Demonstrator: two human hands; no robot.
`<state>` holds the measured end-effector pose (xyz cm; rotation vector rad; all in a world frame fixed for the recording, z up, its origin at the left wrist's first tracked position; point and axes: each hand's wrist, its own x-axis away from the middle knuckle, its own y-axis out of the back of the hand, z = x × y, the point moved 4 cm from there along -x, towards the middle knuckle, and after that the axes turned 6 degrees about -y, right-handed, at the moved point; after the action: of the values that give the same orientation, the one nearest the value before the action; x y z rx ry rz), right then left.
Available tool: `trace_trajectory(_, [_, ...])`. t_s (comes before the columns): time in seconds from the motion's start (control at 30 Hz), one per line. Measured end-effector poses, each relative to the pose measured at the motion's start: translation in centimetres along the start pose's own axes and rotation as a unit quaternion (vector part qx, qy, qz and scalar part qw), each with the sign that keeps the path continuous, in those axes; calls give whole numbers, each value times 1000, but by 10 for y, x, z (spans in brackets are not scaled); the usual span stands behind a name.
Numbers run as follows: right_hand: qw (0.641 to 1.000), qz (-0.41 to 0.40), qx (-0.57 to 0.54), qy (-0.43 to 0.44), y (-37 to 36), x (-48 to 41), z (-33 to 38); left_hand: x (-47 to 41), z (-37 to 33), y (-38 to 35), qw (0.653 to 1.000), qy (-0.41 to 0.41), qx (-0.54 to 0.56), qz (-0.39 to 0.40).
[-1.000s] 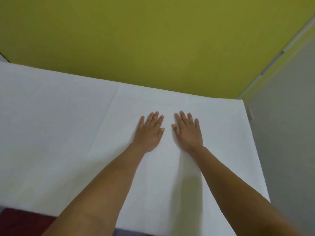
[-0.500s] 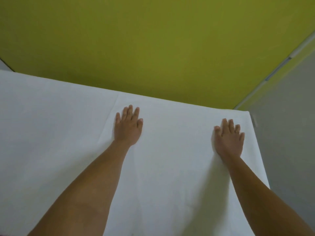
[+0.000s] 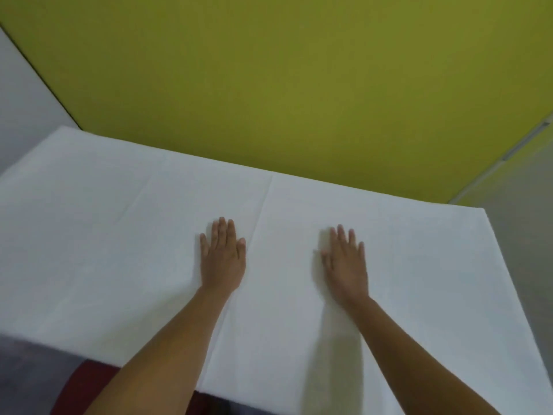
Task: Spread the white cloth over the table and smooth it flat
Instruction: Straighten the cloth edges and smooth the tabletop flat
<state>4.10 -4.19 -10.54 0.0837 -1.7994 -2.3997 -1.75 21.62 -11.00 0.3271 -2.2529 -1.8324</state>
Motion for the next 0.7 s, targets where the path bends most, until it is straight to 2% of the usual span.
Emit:
trace_trajectory(0.07, [991,51,-5,122,-28,10,82,35,25,3,999,33,-1,6])
trace_trajectory(0.13, [974,93,10,205,-51,20,150,66,62,6,998,54,-9,-1])
trace_trajectory(0.23, [968,96,40,229,-67,6,187,77,104,11,996,91,-1,-10])
trace_trajectory(0.4, [986,74,35,145,-71,-58,193,82,181,26,987,159,-5,-28])
trace_trajectory(0.57, [997,35,40,47,-55,-102,162,99,255,38,969,242,6,-51])
trace_trajectory(0.7, [994,-2,19,-110,-50,-101,158,103,272,43,961,271,17,-53])
